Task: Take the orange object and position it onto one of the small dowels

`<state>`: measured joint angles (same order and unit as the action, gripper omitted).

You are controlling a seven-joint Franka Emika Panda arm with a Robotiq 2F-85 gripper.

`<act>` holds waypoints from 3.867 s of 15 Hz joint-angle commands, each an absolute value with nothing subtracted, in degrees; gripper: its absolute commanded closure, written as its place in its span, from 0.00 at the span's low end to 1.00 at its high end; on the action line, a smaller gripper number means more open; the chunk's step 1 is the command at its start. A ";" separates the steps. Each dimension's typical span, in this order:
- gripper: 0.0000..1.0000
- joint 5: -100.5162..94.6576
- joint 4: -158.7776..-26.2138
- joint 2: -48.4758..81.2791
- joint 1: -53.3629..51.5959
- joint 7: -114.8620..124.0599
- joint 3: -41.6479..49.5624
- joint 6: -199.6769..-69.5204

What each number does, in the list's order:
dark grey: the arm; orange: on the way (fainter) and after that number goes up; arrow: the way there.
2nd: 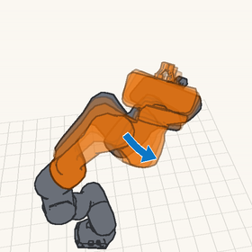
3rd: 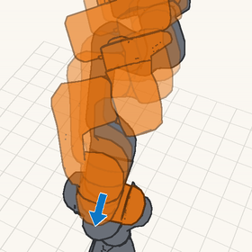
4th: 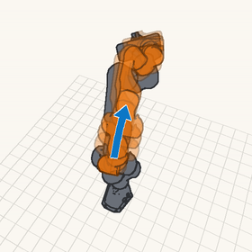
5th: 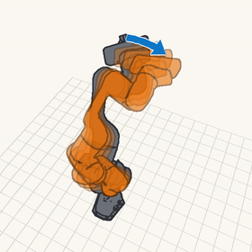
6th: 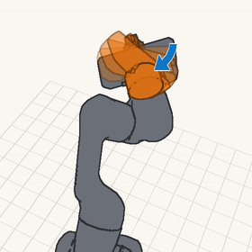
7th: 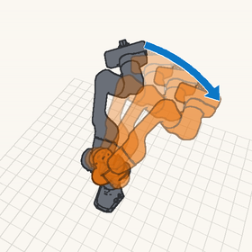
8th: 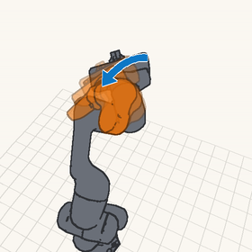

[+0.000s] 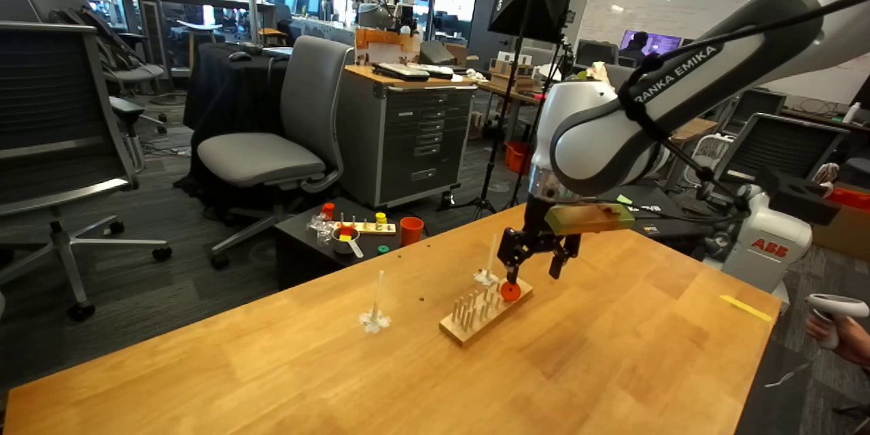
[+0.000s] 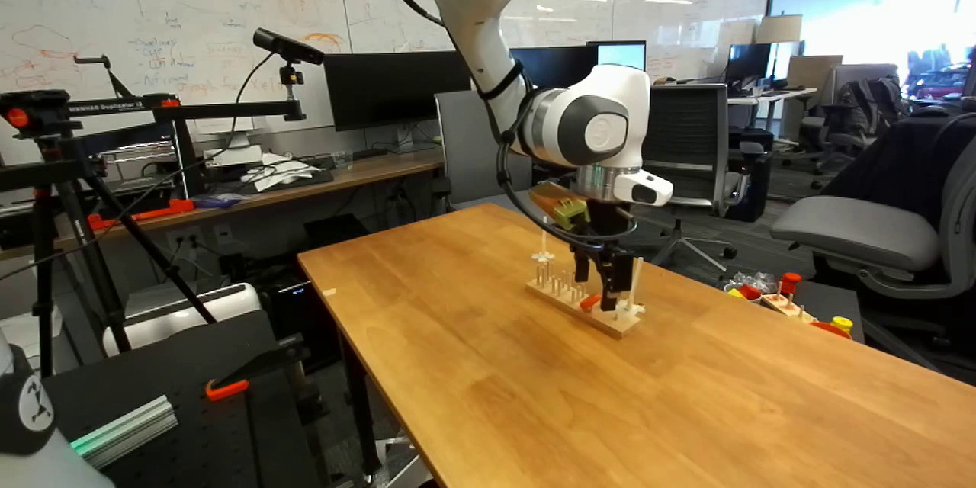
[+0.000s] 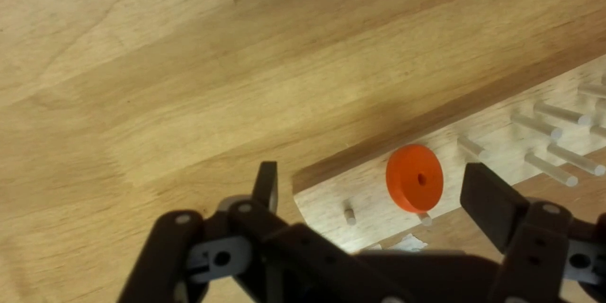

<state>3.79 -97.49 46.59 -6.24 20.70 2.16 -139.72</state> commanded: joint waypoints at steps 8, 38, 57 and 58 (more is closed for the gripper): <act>0.00 4.31 -96.17 47.80 -6.16 20.70 2.75 -138.53; 0.00 4.00 -92.97 49.61 -5.68 20.78 3.68 -138.05; 0.00 4.67 -93.18 50.65 -5.05 20.35 3.11 -138.26; 0.00 4.67 -93.43 50.11 -5.10 20.35 3.09 -138.23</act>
<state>3.79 -93.80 51.36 -5.18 20.70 3.35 -139.68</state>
